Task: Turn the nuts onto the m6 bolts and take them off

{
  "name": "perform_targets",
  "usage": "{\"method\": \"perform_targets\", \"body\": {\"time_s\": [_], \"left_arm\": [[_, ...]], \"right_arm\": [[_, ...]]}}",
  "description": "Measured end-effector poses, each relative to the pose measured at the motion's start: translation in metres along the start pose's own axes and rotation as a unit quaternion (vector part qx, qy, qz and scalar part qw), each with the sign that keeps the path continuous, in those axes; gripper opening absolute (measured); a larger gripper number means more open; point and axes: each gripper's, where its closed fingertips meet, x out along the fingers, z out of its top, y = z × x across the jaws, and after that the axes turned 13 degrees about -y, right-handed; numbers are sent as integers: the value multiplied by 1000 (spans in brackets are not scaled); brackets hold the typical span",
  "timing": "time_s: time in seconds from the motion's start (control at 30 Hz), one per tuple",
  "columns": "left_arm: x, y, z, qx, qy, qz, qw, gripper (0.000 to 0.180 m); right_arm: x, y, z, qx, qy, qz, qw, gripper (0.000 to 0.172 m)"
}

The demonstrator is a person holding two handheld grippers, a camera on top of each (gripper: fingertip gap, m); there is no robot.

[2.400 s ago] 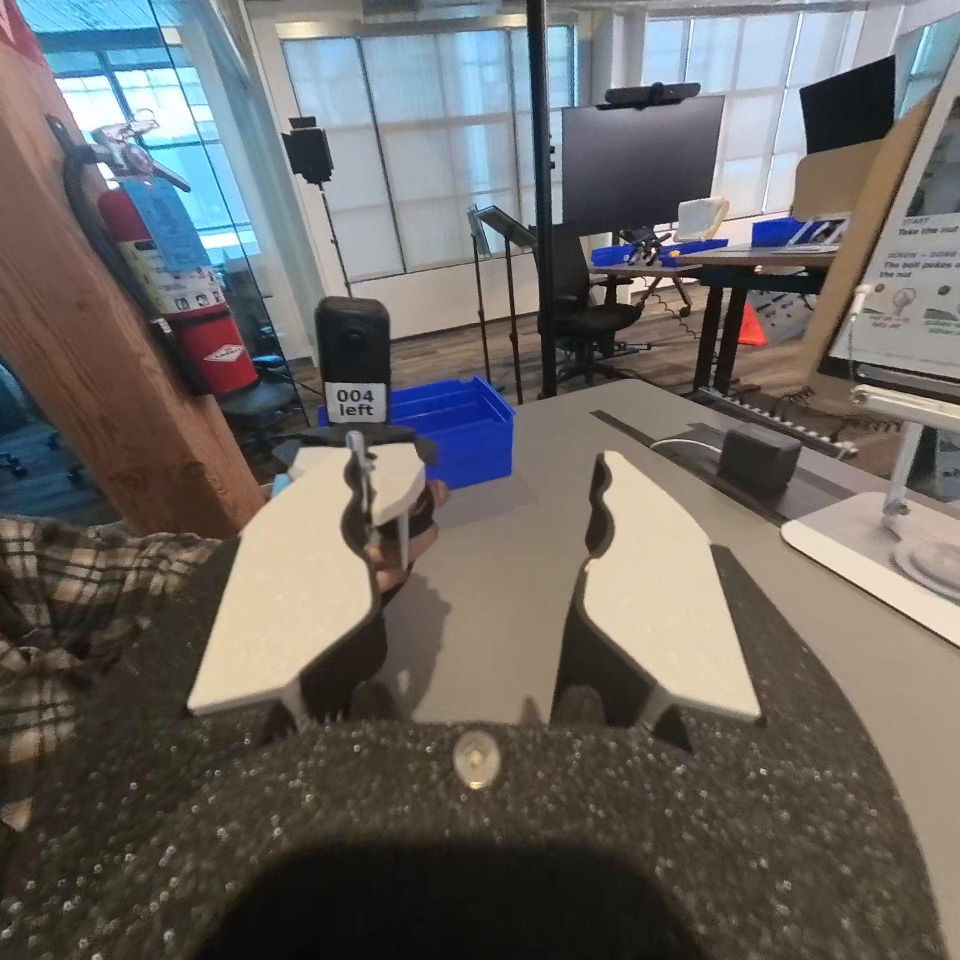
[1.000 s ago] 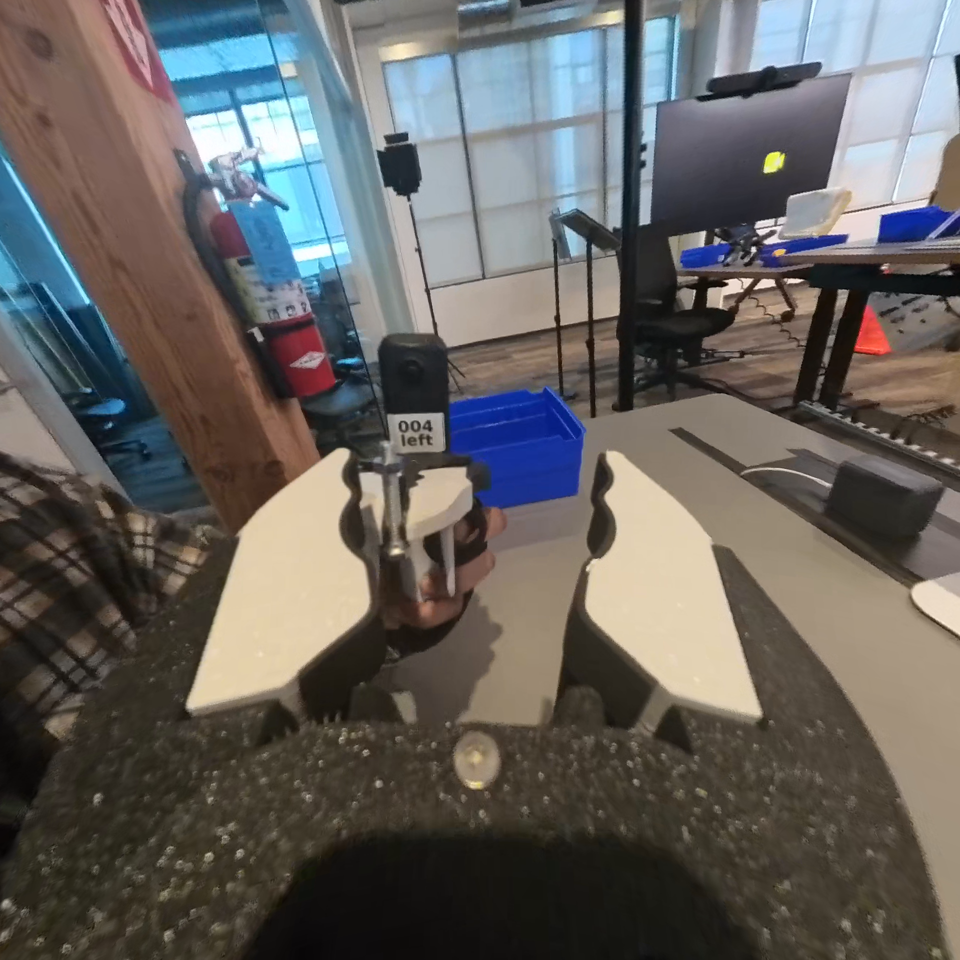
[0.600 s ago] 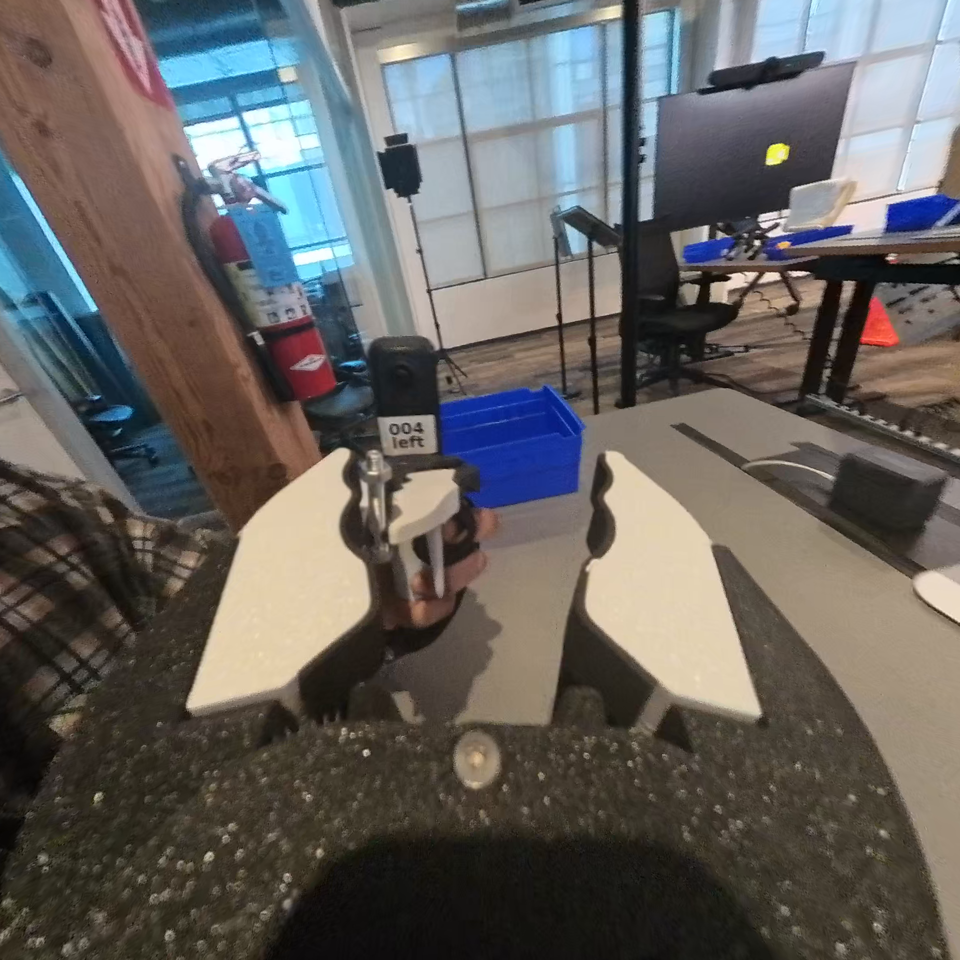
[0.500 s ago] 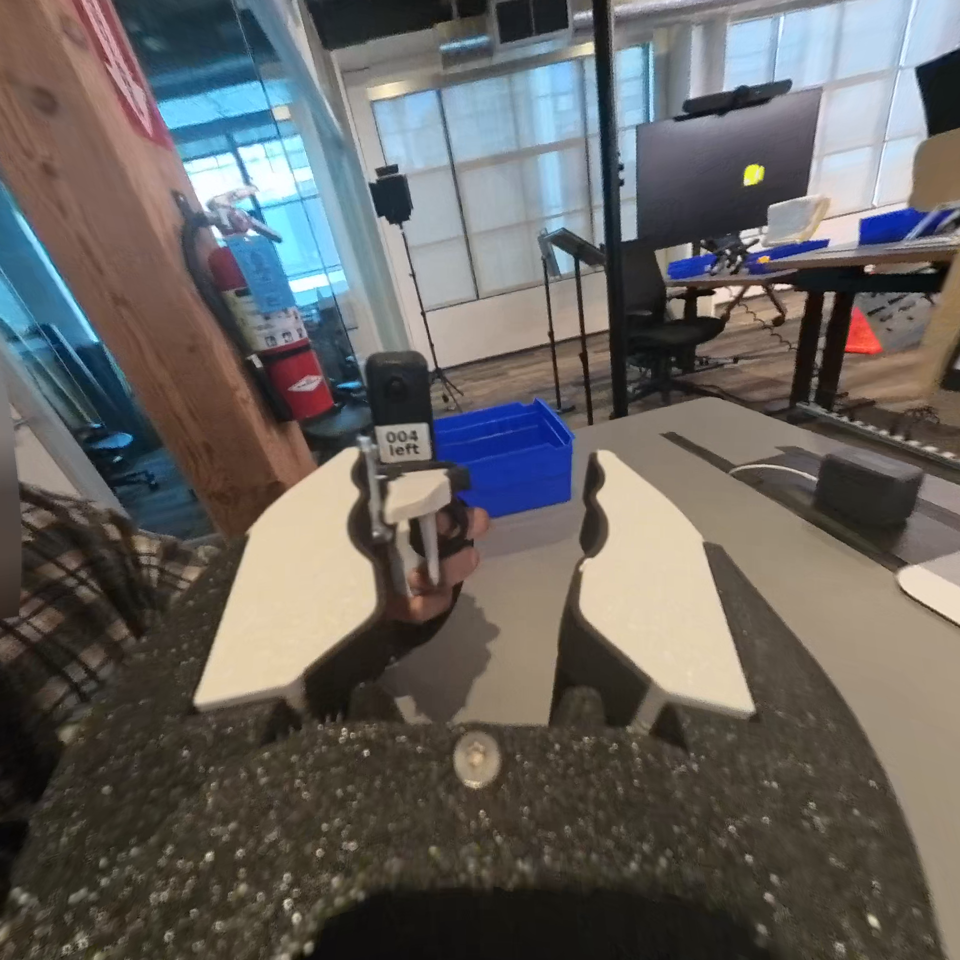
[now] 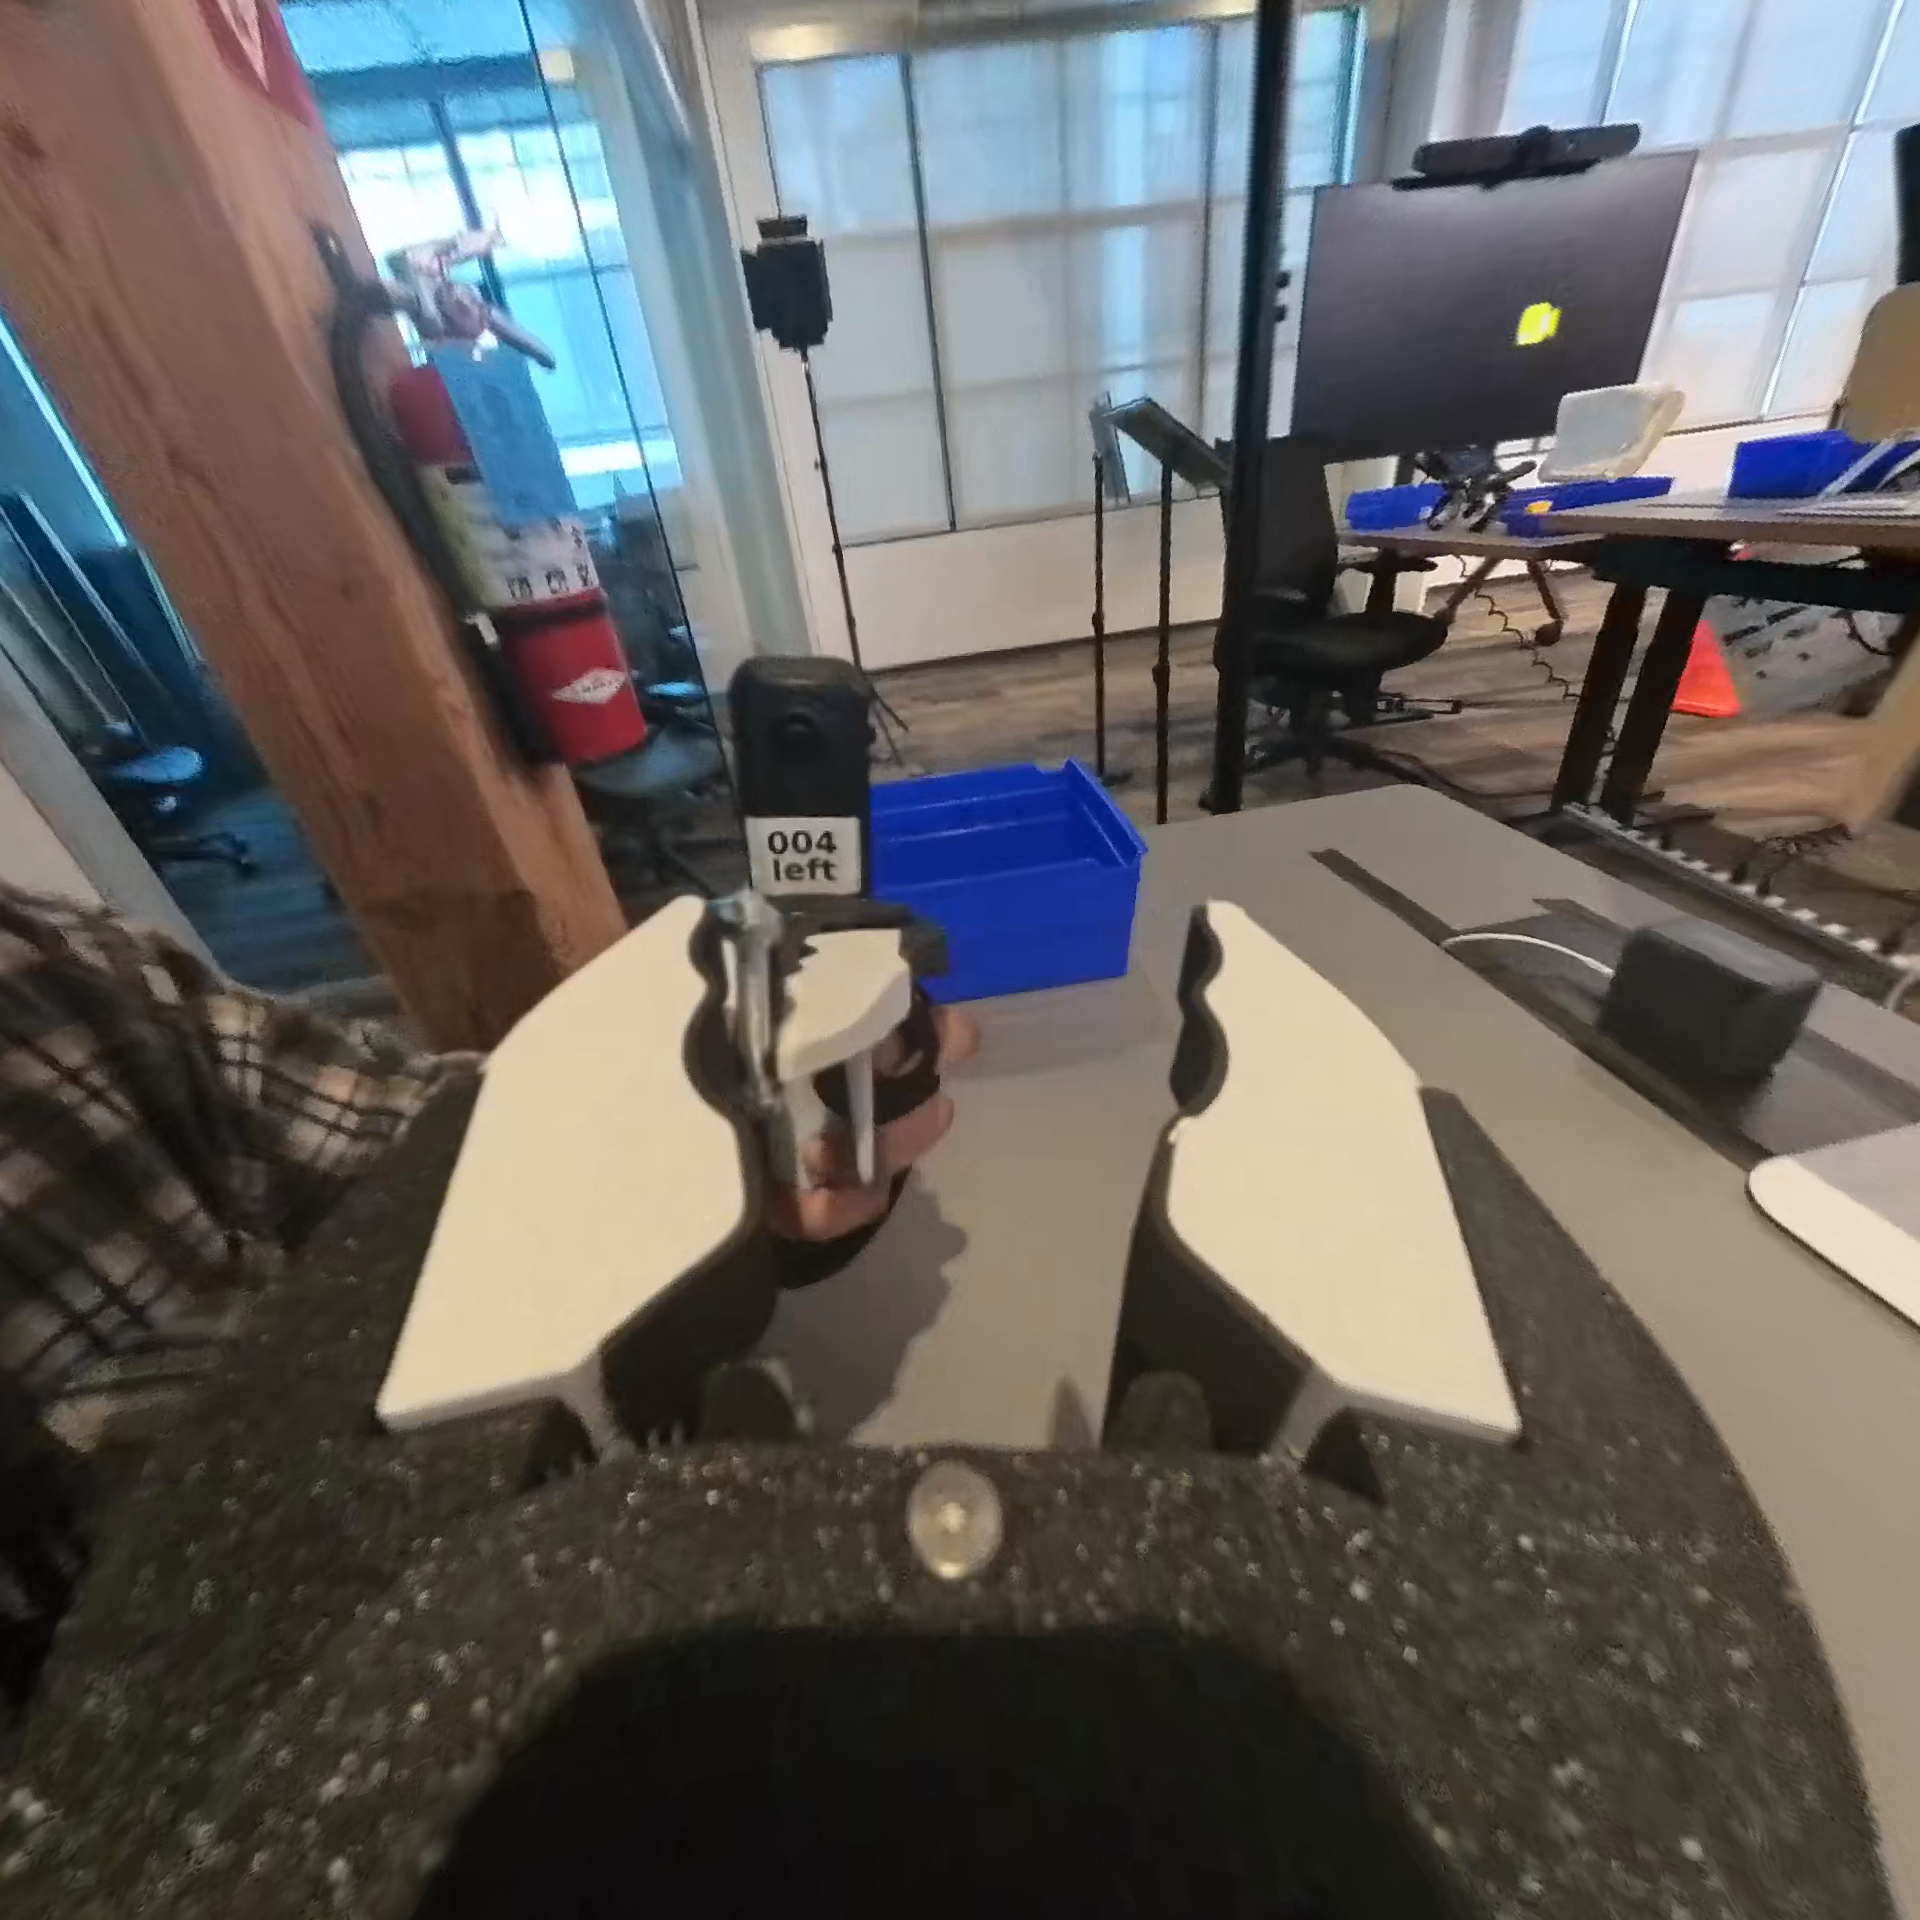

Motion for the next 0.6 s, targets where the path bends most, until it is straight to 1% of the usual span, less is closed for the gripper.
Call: {"method": "perform_targets", "body": {"time_s": [0.03, 0.07, 0.13, 0.2, 0.23, 0.27, 0.3, 0.33, 0.37, 0.43, 0.5, 0.57, 0.6], "left_arm": [[-1, 0, 2, 1, -2, 0, 1000, 4], [-1, 0, 3, 0, -6, 0, 1000, 4], [0, 0, 4, 0, -7, -2, 1000, 4], [2, -2, 1, 0, -3, -6, 1000, 4], [2, -3, 0, 1, -3, -7, 1000, 4], [1, -2, -1, 2, -1, -3, 1000, 4], [0, 0, -1, 4, 0, 2, 1000, 4], [-2, 1, 1, 3, -4, 1, 1000, 4], [-2, 0, 4, 2, -8, -1, 1000, 4], [-1, 1, 5, 8, -7, 0, 1000, 4], [-1, 0, 3, 7, -4, -2, 1000, 4], [-1, -2, 2, 7, -4, -4, 1000, 4], [-1, -1, 2, 10, -2, -1, 1000, 4]], "right_arm": [[-6, -5, 3, 11, -9, -9, 1000, 78], [-9, -6, 5, 19, -17, -9, 1000, 79], [-1, 6, 5, 24, -19, 18, 999, 81], [9, 15, 0, 13, -5, 32, 999, 82], [10, 12, -3, 9, 3, 26, 1000, 81], [7, 5, -4, 7, 8, 15, 1000, 83], [1, 0, -3, 11, 4, 7, 1000, 83], [-4, -4, -1, 16, -1, 1, 1000, 79], [-7, -5, 1, 19, -6, -2, 1000, 79], [-1, 5, 5, 25, -13, 19, 999, 81], [9, 13, 0, 11, 0, 32, 999, 83], [10, 8, -3, 8, 6, 23, 1000, 81], [5, 3, -3, 13, 5, 15, 1000, 83]]}}
